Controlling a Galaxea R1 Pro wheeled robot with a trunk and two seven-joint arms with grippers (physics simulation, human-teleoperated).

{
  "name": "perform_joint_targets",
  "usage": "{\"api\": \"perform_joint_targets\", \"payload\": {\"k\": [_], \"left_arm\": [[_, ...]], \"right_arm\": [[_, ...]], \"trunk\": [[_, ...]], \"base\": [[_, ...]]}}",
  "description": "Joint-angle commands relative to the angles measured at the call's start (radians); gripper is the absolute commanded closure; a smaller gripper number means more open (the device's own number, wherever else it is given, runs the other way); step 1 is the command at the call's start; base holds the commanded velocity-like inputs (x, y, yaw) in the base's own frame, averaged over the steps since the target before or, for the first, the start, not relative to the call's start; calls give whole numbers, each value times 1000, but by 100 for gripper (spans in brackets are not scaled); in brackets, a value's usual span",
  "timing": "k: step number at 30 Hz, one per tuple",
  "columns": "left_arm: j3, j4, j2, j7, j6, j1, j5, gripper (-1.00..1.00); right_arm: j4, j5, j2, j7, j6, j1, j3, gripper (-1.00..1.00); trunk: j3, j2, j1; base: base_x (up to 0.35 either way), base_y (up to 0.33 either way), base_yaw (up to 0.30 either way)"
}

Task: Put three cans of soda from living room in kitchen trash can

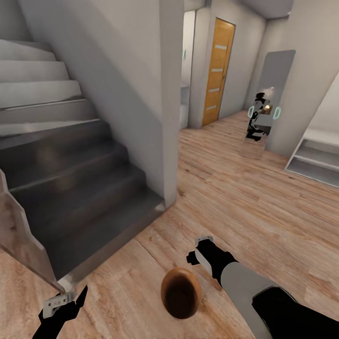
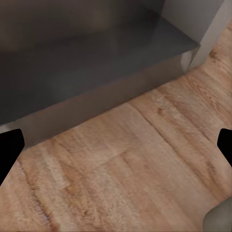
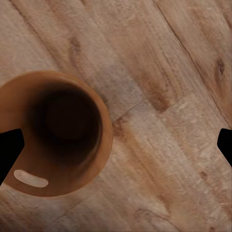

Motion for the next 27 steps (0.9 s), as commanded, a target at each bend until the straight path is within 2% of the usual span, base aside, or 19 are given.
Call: {"api": "perform_joint_targets", "payload": {"k": [1, 27], "left_arm": [[0, 0, 0, 0, 0, 0, 0, -100], [0, -1, 0, 0, 0, 0, 0, -100]], "right_arm": [[0, 0, 0, 0, 0, 0, 0, -100], [0, 0, 0, 7, -2, 0, 0, -100]], "trunk": [[-1, 0, 0], [-32, 0, 0]], "base": [[0, 0, 0], [0, 0, 0]]}}
